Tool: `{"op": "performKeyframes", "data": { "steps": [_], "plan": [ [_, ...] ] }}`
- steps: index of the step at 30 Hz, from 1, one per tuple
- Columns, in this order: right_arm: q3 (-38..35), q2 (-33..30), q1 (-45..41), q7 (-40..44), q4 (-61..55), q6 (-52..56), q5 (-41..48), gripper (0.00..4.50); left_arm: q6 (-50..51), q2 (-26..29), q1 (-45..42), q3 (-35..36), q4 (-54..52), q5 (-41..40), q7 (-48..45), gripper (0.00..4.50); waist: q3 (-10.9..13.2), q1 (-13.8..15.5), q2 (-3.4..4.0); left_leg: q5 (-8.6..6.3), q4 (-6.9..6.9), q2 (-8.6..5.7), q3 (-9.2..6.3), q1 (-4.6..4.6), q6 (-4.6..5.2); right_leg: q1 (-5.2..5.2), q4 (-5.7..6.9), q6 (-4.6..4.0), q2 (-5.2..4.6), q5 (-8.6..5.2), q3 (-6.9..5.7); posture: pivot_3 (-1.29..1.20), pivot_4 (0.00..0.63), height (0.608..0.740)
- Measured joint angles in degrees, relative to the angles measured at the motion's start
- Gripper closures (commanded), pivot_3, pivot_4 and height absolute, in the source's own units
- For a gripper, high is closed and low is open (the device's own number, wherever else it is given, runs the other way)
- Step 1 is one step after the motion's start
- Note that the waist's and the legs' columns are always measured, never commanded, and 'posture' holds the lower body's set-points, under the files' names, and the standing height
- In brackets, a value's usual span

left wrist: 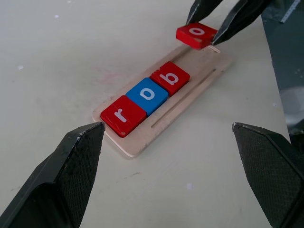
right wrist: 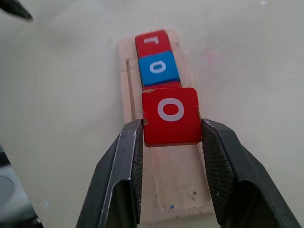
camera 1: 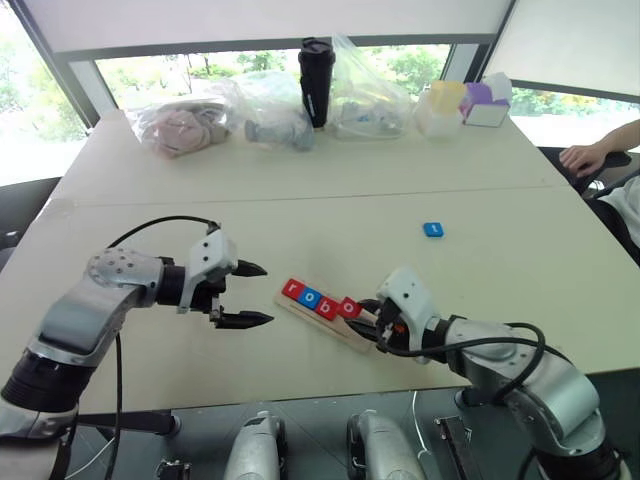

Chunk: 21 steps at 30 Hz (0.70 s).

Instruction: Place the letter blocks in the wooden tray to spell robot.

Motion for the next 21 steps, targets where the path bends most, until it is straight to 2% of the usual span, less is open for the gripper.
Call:
{"op": "performKeyframes", "data": {
  "steps": [6,21],
  "plan": [
    [2.6,-0.6,0.0,0.4,0.8,-3.5,-2.3,3.31,-0.2,0.0,0.0,-0.2,0.1,0.7,0.0,0.00,0.0,0.0,0.00,0.00,-0.01,0.01,0.00,0.00,0.00,-0.01,0.01,0.01,0.04,0.00,0.00,0.00,0.150,0.740],
    [3.9,1.1,-1.4,-1.0,2.9,-0.5,-2.4,3.31,-0.6,-0.1,1.3,-0.2,-0.3,1.0,0.8,0.00,0.0,0.0,0.00,0.00,-0.01,0.02,0.00,0.00,0.00,0.00,0.01,0.01,0.03,0.00,0.00,0.00,0.150,0.740]
  ]
}}
